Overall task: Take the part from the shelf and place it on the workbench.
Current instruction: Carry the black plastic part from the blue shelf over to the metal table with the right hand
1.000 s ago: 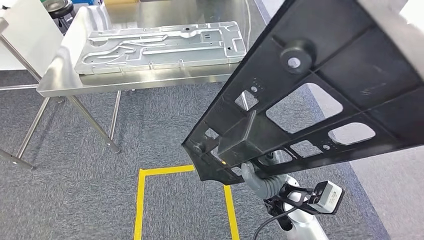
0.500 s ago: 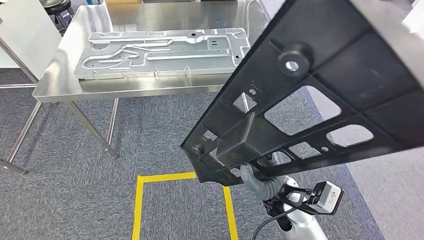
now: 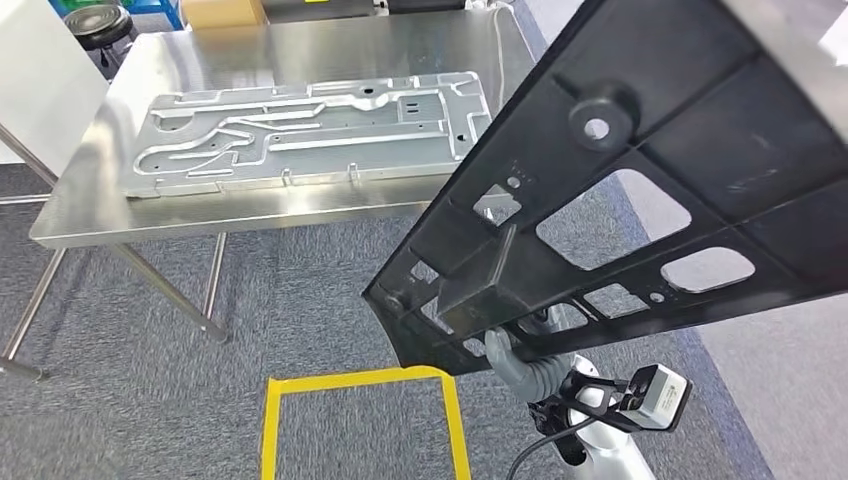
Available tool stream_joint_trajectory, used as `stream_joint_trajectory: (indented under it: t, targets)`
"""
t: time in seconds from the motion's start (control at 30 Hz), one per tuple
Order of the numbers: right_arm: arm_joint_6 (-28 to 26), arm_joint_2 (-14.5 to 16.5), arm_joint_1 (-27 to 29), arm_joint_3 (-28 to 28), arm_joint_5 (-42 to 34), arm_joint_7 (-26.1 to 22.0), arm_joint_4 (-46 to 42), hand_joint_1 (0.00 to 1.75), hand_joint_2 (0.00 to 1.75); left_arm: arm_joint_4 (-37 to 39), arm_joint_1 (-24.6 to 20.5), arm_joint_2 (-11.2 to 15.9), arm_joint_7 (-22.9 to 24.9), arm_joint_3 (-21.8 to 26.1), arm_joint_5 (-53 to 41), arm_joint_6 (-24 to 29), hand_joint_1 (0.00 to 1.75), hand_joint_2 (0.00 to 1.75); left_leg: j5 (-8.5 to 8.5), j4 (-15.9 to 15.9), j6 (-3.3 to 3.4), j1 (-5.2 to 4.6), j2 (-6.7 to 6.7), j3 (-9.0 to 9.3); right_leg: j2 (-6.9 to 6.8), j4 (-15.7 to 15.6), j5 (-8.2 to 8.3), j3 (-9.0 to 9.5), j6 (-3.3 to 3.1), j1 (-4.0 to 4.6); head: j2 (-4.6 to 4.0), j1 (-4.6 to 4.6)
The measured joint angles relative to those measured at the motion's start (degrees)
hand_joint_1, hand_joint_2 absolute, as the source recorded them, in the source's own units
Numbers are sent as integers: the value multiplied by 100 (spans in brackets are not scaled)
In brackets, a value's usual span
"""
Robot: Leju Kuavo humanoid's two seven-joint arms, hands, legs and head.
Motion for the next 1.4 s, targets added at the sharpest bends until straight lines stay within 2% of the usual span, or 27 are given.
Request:
stream_joint_trajectory:
  t: [0.03,0.07,0.1,0.2,0.23,0.27,0.33,0.4,0.5,0.53,0.57,0.6,0.67,0.7,0.73,0.8,0.83,0.9,1.0,1.03,1.07,1.1,1.17,1.2,1.27,1.33,1.4]
  targets:
    - [4,0,3,0,1,1,0,175,175,0,14,1,-1,1,2,4,0,0,-147,90,2,-2,0,-173,10,0,-70,89,-6,11,0,1]
    - [7,0,4,0,1,1,0,175,175,0,26,1,-1,1,4,7,0,0,-166,4,17,-6,0,-265,19,0,-143,188,-9,23,0,1]
    - [9,0,3,0,1,1,0,175,175,0,33,1,-1,2,5,9,0,0,-22,-231,48,-15,0,-285,26,0,-217,295,-8,37,0,0]
    - [8,0,3,-1,1,0,4,175,175,-1,58,15,-6,9,3,10,0,0,973,-1133,182,-78,-18,-190,35,-2,-446,571,28,74,0,1]
    - [4,0,5,-1,4,2,2,175,175,-1,64,21,-8,12,2,10,0,0,1174,-1266,211,-101,-25,-154,45,-9,-499,634,58,74,0,1]
    - [0,0,8,-2,8,3,-3,175,175,-1,64,24,-11,14,0,10,0,0,1214,-1299,225,-113,-31,-125,56,17,-511,677,94,74,0,1]
    - [-9,0,10,-10,17,4,-34,175,175,0,46,24,-19,16,-2,9,0,0,1199,-1387,271,-104,-31,-2,57,128,-487,685,161,59,0,0]
    - [-14,0,2,-24,21,1,-64,175,175,0,25,23,-23,21,-3,5,0,0,1181,-1476,316,-82,-35,115,40,501,-545,498,227,43,0,1]
    - [-15,0,29,-33,31,1,-78,175,175,0,15,23,-23,34,-1,2,0,0,1101,-1504,344,-75,-33,206,27,1409,-956,-156,311,-10,0,1]
    - [-15,0,45,-33,36,1,-79,175,175,0,17,23,-22,38,1,3,0,0,1063,-1503,341,-73,-34,243,23,1562,-1011,-333,328,-30,0,1]
    - [-14,0,57,-33,40,1,-79,175,175,0,21,21,-21,41,3,3,0,0,1023,-1503,334,-70,-36,292,17,1532,-932,-424,342,-47,0,1]
    - [-14,0,63,-33,44,1,-80,175,175,0,24,18,-20,44,4,2,0,0,982,-1502,324,-66,-39,349,11,1303,-715,-412,352,-61,0,1]
    - [-13,0,64,-33,48,1,-84,175,175,0,24,7,-18,47,5,2,0,0,899,-1503,289,-61,-44,471,-3,561,-176,-214,344,-65,0,1]
    - [-14,0,62,-33,50,1,-85,175,175,0,20,3,-17,49,5,2,0,0,863,-1506,262,-60,-47,508,-11,292,-93,-136,322,-51,0,1]
    - [-14,0,61,-33,54,1,-87,175,175,0,16,2,-17,51,5,2,0,0,830,-1515,225,-61,-46,524,-17,138,-79,-92,288,-34,0,2]
    - [-17,0,62,-32,62,5,-97,175,175,0,13,-3,-17,57,7,-1,0,0,829,-1461,138,-67,-39,544,-17,73,-119,-65,187,-17,0,2]
    - [-20,0,63,-32,66,8,-108,175,175,0,13,-5,-17,58,7,-2,0,0,815,-1408,100,-63,-29,550,-17,43,-53,-23,140,-25,0,2]
    - [-24,2,56,-33,71,14,-134,175,175,0,8,-10,-19,60,6,-7,0,0,664,-1140,52,-52,-15,473,-25,12,-21,70,67,-44,0,1]
    - [-27,15,56,-35,73,20,-164,175,175,0,2,-17,-19,61,5,-7,0,0,171,-172,-9,-26,-7,-97,-35,6,-72,120,35,-40,0,1]
    - [-28,20,65,-35,73,26,-167,175,175,0,8,-19,-17,63,8,-1,0,0,113,69,-27,-18,-6,-277,-32,7,-95,134,37,-36,0,1]
    - [-29,24,74,-35,74,39,-170,175,175,0,15,-19,-17,66,12,6,0,0,173,118,-34,-11,-5,-366,-28,9,-120,159,42,-36,0,1]
    - [-30,32,80,-34,78,56,-176,175,175,0,18,-20,-16,69,18,15,0,0,352,-49,-27,-6,-4,-349,-25,10,-151,199,53,-38,0,1]
    - [-32,55,81,-33,86,96,-196,175,175,0,20,-20,-15,80,32,32,0,0,852,-789,7,-4,4,-102,-23,9,-227,302,93,-42,0,1]
    - [-32,65,74,-33,90,112,-207,175,175,0,18,-22,-14,86,36,39,0,0,968,-1110,28,-20,14,7,-23,10,-260,338,122,-42,0,0]
    - [-34,75,59,-33,88,151,-235,175,175,0,19,-25,-10,94,40,44,0,0,998,-1370,98,-53,26,83,-25,15,-302,366,199,-37,0,1]
    - [-40,76,49,-33,79,192,-268,175,175,0,31,-27,-12,96,38,36,0,0,1009,-1405,187,-52,21,126,-27,51,-319,380,275,-33,0,1]
    - [-49,76,39,-36,65,209,-301,175,175,0,32,-33,-19,97,31,23,0,0,1000,-1439,256,-32,11,222,-25,284,-399,298,335,-43,0,1]
